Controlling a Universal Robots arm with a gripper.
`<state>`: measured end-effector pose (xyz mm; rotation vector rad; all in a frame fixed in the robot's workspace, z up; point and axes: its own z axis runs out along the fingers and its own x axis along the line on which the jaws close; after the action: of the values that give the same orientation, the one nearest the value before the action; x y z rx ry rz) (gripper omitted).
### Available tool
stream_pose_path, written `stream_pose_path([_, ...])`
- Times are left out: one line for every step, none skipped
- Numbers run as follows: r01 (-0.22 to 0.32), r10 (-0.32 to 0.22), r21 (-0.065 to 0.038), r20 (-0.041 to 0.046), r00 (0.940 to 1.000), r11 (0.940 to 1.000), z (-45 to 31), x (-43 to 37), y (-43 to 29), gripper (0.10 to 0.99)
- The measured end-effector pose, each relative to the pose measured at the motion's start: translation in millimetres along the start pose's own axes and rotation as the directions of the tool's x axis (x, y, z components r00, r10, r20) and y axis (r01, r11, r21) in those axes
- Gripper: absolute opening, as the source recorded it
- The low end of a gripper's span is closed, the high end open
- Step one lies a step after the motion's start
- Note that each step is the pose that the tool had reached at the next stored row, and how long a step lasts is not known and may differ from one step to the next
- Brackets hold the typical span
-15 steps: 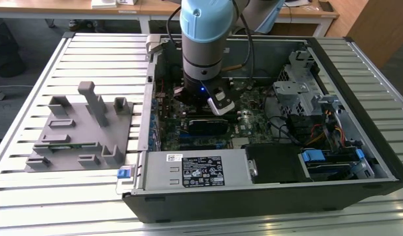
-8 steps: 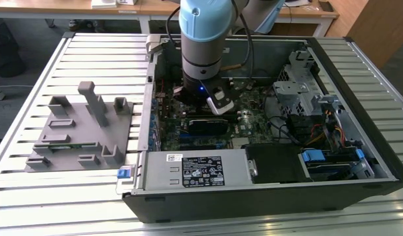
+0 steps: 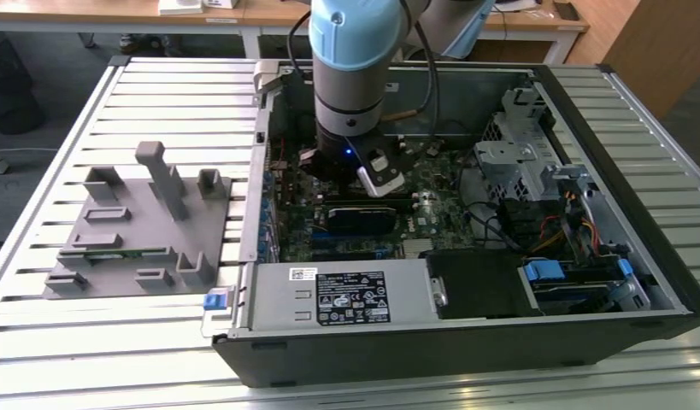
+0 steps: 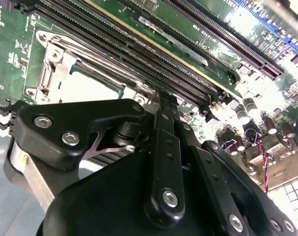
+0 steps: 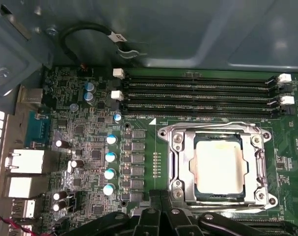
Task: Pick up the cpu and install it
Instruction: 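Install the second cpu locking lever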
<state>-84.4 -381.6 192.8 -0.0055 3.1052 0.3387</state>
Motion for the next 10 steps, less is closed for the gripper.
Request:
stream_pose_path([0.000,0.000,0.000,-0.0001,1.0000,1.0000,0.0,0.2,0.1,0.106])
stream_pose_path([0.000,0.000,0.000,-0.0002,1.0000,1.0000,-0.1,0.3,0.2,0.106])
stream_pose_path([0.000,0.000,0.001,-0.0004,1.0000,1.0000,-0.5,0.4,0.3,0.106])
stream_pose_path([0.000,0.000,0.000,-0.0003,1.0000,1.0000,-1.1,0.5,0.5,0.106])
stream_pose_path([0.000,0.000,-0.001,0.0001,1.0000,1.0000,-2.1,0.5,0.8,0.106])
stream_pose_path([0.000,0.000,-0.001,0.0001,1.0000,1.0000,-4.0,0.5,1.3,0.106])
stream_pose_path([0.000,0.000,0.000,-0.0001,1.0000,1.0000,-6.6,0.6,1.7,0.106])
stream_pose_path([0.000,0.000,0.000,-0.0001,1.0000,1.0000,-9.3,0.6,2.3,0.106])
stream_pose_path([0.000,0.000,0.000,-0.0001,1.0000,1.0000,-11.9,0.5,2.9,0.106])
stream_pose_path([0.000,0.000,0.000,-0.0002,1.0000,1.0000,-14.8,0.5,3.6,0.106])
